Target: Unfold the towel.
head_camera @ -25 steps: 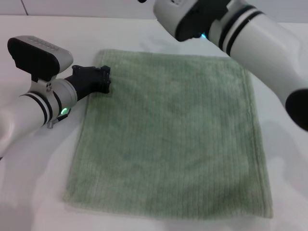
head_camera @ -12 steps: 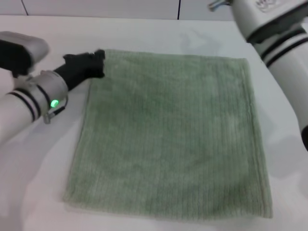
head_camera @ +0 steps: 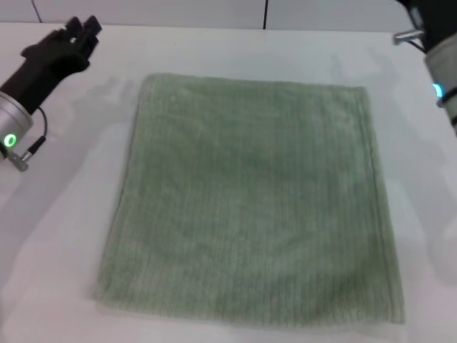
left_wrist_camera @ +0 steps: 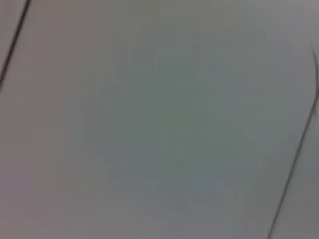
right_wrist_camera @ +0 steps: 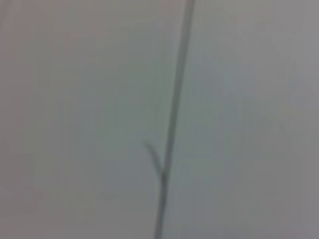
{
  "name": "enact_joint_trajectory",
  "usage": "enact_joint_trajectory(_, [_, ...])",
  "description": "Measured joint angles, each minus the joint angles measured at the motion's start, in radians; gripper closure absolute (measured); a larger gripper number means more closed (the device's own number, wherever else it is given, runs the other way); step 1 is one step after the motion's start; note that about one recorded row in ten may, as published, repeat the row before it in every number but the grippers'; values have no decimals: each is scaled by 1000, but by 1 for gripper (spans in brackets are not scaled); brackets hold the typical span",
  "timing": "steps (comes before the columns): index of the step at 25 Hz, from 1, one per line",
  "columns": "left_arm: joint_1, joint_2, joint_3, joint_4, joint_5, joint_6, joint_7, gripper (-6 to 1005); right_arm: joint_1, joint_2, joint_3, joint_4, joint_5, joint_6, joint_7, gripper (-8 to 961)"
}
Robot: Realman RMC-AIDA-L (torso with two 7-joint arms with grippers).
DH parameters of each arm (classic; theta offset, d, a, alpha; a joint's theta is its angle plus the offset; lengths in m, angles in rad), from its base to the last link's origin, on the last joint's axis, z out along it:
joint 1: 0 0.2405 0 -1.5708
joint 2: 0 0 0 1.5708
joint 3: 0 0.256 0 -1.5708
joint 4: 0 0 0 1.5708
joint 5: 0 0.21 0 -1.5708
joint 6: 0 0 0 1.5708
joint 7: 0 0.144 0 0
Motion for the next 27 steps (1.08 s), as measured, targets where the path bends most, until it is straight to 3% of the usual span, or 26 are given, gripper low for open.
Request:
enact_joint_trajectory(2, [7,-4,-36,-1,0,6,17,736,-7,1,20,58,0,-54,39,255])
enact_joint_trajectory(6, [8,-7,-72,-8,-7,12,60,546,-10,2,48,112,5,-86,46,232])
enact_joint_trajectory(9, [8,-10,-87,-10,-10,12,81,458,-10,2,52,134,24,-105,46,215])
enact_joint_trajectory(14, [-17,-19,-165,-80,-53,65,191,310,-18,6,45,190,178,-211,46,215])
enact_joint_trajectory(20, [-66,-19,-185,-207,-193,131,359,186,-19,6,44,226,247,-219,47,215])
enact_joint_trajectory(27, [-100,-13,-186,-272,-254,127,423,186,-13,7,35,265,249,-208,47,215])
